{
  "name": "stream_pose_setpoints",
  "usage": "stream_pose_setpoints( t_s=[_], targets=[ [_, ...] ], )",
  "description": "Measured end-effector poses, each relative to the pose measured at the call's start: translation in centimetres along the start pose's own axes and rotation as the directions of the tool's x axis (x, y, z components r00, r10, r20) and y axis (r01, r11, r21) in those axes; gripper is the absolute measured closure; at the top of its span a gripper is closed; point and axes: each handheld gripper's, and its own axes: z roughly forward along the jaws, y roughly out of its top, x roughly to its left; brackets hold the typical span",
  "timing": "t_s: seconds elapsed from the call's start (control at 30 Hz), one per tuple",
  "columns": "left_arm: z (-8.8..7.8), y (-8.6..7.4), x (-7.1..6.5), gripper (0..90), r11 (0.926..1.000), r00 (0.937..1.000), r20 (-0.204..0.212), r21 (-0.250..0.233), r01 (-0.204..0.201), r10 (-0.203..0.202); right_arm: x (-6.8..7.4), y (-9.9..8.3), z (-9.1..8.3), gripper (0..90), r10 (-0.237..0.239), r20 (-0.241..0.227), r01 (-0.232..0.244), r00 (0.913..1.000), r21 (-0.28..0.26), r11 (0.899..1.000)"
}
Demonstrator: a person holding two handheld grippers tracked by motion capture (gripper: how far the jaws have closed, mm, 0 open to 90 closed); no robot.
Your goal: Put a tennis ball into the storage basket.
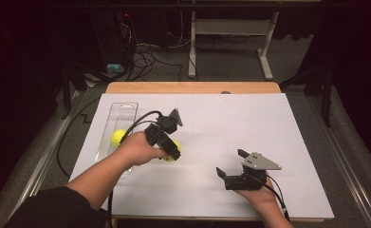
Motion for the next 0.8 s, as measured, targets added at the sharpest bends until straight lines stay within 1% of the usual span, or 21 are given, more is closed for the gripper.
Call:
stream_pose_setpoints(
  t_s=[0.03, 0.1, 0.27, 0.37, 0.57, 0.73, 0.8],
  targets=[
    [-0.3, -0.2, 0.4, 26.4, 1.0, 1.0, -0.002, -0.002, 0.005, -0.005, -0.3, -0.1, -0.3, 0.0, 0.004, 0.008, -0.004, 1.0, -0.001, 1.0],
    [-0.9, -0.7, 1.0, 26.5, 0.9999, 0.9997, -0.02, -0.005, 0.017, -0.017, -0.9, -0.3, -0.9, 0.0, 0.01, 0.024, -0.01, 0.9997, -0.002, 1.0],
    [-2.2, -2.1, 2.9, 26.5, 0.9982, 0.9977, -0.033, -0.017, 0.058, -0.059, -2.5, -1.1, -2.4, 0.0, 0.019, 0.066, -0.019, 0.9976, -0.002, 1.0],
    [-2.9, -3.0, 3.9, 26.4, 0.9966, 0.9956, -0.047, -0.014, 0.081, -0.082, -3.3, -1.5, -3.3, 0.0, 0.029, 0.089, -0.029, 0.9956, 0.0, 1.0],
    [-4.0, -5.0, 6.1, 26.4, 0.9914, 0.9887, -0.074, -0.021, 0.129, -0.13, -4.6, -2.2, -4.7, 0.0, 0.048, 0.122, -0.048, 0.9914, -0.004, 0.999],
    [-4.7, -6.8, 7.7, 26.4, 0.9846, 0.9804, -0.092, -0.019, 0.174, -0.175, -5.1, -2.5, -5.5, 0.0, 0.054, 0.134, -0.053, 0.9895, -0.006, 0.999],
    [-5.0, -7.5, 8.4, 26.4, 0.9809, 0.9761, -0.097, -0.024, 0.193, -0.194, -5.2, -2.6, -5.6, 0.0, 0.056, 0.137, -0.055, 0.989, -0.005, 0.998]
  ],
)
